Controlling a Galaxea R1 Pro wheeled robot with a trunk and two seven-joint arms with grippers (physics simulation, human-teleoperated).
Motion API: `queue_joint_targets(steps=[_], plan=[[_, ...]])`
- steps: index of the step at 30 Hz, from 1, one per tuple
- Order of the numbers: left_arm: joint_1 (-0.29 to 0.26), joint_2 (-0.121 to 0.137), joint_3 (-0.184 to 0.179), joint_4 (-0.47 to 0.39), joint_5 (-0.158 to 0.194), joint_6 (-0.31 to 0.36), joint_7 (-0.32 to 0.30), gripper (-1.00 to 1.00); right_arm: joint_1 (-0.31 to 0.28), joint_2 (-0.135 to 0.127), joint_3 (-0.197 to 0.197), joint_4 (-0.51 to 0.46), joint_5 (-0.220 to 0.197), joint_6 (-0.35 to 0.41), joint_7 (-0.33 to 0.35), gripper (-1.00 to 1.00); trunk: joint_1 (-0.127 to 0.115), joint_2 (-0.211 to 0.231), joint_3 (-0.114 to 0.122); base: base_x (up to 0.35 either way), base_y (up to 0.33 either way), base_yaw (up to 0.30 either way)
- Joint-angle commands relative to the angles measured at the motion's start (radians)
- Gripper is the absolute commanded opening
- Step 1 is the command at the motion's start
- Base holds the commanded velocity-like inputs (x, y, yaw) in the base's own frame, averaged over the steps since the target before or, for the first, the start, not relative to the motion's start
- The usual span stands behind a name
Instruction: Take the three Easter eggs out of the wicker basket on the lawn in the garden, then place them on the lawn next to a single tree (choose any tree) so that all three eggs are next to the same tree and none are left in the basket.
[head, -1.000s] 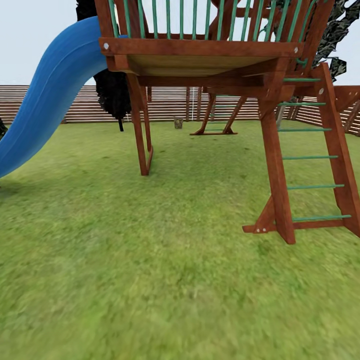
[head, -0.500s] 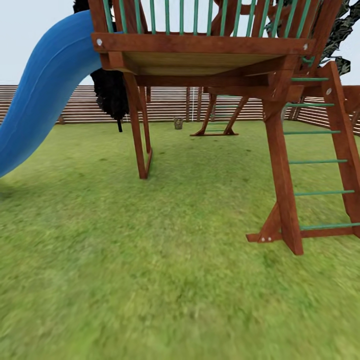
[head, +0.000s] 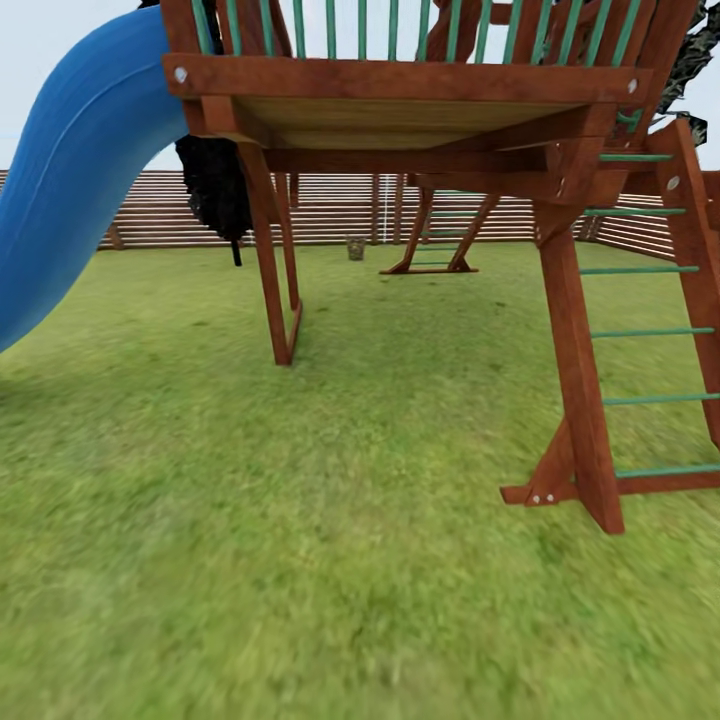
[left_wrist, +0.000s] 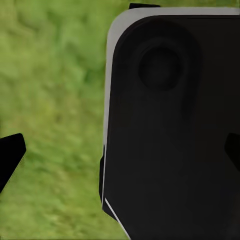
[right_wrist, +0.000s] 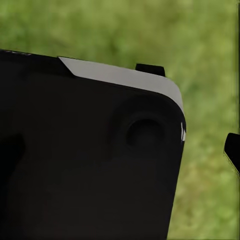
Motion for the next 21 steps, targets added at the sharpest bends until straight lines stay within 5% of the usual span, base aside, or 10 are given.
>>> queue_joint_targets(steps=[1, 12, 21], plan=[[-0.001, 0.000, 0.007, 0.001, 0.001, -0.003, 0.000, 1.00, -0.001, -0.001, 0.001, 0.001, 0.007, -0.003, -0.001, 1.00, 0.001, 0.000, -0.001, 0.325, 0.000, -0.142], [-0.001, 0.000, 0.007, 0.001, 0.001, -0.003, 0.000, 1.00, -0.001, -0.001, 0.001, 0.001, 0.007, -0.003, 0.000, 1.00, 0.001, 0.000, -0.001, 0.325, 0.000, -0.148], [-0.047, -0.051, 0.051, -0.050, 0.041, -0.007, -0.017, 1.00, -0.052, -0.010, 0.009, -0.043, 0.010, -0.031, -0.002, 1.00, 0.008, -0.014, -0.007, 0.000, 0.000, 0.000]])
